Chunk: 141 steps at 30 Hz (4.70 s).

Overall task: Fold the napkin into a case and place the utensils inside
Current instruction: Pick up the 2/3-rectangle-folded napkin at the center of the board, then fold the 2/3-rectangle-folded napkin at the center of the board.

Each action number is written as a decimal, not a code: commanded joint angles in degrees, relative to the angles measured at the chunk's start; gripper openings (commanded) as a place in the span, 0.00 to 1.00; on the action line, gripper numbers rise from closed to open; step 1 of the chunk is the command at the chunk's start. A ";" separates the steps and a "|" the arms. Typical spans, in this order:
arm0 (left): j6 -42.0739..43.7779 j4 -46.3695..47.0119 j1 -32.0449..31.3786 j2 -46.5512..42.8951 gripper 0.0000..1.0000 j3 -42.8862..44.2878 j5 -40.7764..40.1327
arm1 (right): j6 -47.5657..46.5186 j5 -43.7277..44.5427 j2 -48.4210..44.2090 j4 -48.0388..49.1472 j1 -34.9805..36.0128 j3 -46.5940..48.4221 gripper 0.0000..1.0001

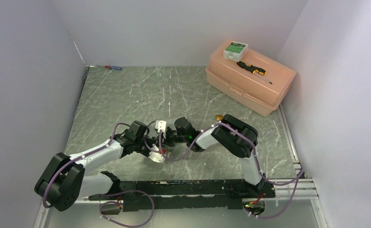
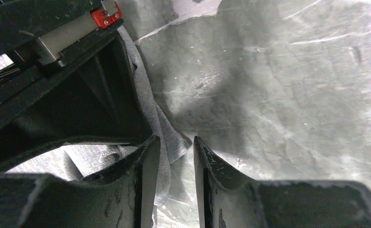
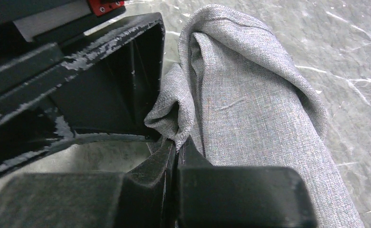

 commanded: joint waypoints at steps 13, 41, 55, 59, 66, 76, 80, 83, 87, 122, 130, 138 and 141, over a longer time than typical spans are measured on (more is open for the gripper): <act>3.18 -8.95 0.68 -1.22 0.30 -1.35 0.69 | 3.34 -2.85 -4.07 5.14 -2.29 0.07 0.00; 2.17 -8.08 1.03 6.18 0.03 2.90 -0.58 | 1.97 -2.39 -2.72 3.62 -2.39 1.12 0.00; -0.82 -10.03 0.64 0.39 0.03 2.21 0.82 | -2.02 -1.40 -1.52 -0.64 -1.20 1.78 0.00; -7.14 -5.68 0.62 0.82 0.03 3.41 -0.88 | -0.85 -3.04 -1.52 0.36 0.00 0.12 0.00; -11.00 2.19 0.66 -3.66 0.03 2.03 -2.54 | 1.67 -4.61 -1.12 2.32 0.31 -1.16 0.00; -12.68 1.94 0.59 -5.83 0.03 1.80 -2.76 | 4.18 -7.65 -1.48 6.66 -0.05 -2.82 0.40; -13.09 2.93 0.59 -4.88 0.03 1.88 -2.71 | 5.27 -7.06 -0.73 8.22 0.07 -2.75 0.42; -14.07 3.73 0.64 -3.83 0.03 2.27 -2.93 | 5.85 -5.89 0.04 9.35 0.15 -2.58 0.41; -15.64 4.26 0.64 -3.20 0.03 2.85 -3.16 | 7.00 -3.16 1.18 10.69 0.29 -1.89 0.29; -43.81 -2.63 16.34 11.52 0.73 22.45 1.82 | 15.10 -2.21 -0.83 13.80 0.00 -4.48 0.00; -41.54 0.69 16.50 13.55 0.61 19.63 0.96 | 20.59 -5.48 -0.40 13.36 -1.50 -2.65 0.00; -40.01 4.29 16.54 14.88 0.46 17.77 -1.54 | 24.88 -10.67 -0.80 9.71 -3.61 0.38 0.00; -39.96 4.29 16.61 14.89 0.30 17.86 -1.28 | 25.28 -12.73 -0.18 6.67 -3.70 1.95 0.00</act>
